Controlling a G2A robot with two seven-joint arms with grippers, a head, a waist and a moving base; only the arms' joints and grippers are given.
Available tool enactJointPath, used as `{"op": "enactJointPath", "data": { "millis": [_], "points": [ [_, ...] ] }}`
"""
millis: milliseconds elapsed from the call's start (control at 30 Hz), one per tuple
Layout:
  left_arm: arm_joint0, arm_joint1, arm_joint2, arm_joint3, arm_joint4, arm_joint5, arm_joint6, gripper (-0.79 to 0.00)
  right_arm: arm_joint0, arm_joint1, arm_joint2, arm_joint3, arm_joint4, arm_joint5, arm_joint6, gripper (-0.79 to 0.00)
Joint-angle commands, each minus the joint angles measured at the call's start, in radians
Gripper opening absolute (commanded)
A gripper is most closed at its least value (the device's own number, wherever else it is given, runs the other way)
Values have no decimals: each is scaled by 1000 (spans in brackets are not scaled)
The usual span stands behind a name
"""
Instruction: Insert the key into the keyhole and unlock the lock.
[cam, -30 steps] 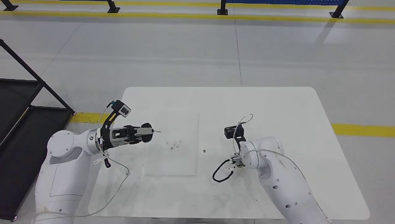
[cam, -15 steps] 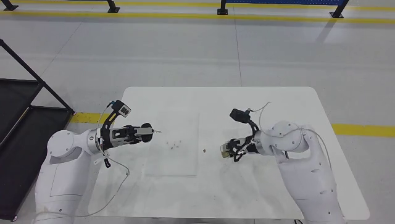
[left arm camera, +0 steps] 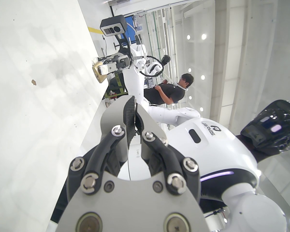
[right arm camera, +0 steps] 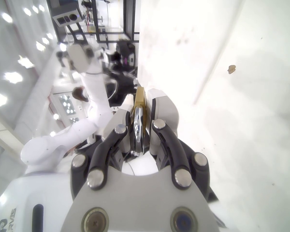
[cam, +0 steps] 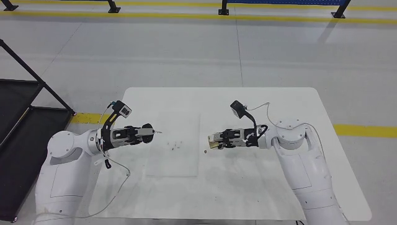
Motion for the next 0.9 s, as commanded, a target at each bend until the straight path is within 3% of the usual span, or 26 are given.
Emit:
{"op": "enactJointPath", "data": {
  "millis": [0, 200, 533, 867],
  "points": [
    [0, 0, 0, 0, 0, 0, 0, -785, 0, 0, 0, 0, 0, 0, 0, -785],
    [0, 0, 0, 0, 0, 0, 0, -785, -3, 0, 1, 0, 3, 0, -11, -785],
    [0, 0, 0, 0, 0, 0, 0, -785, -88, 2, 42, -24, 232, -125, -194, -785],
    [0, 0, 0, 0, 0, 0, 0, -785, -113, 13, 31, -74, 253, -166, -227, -785]
  ]
}}
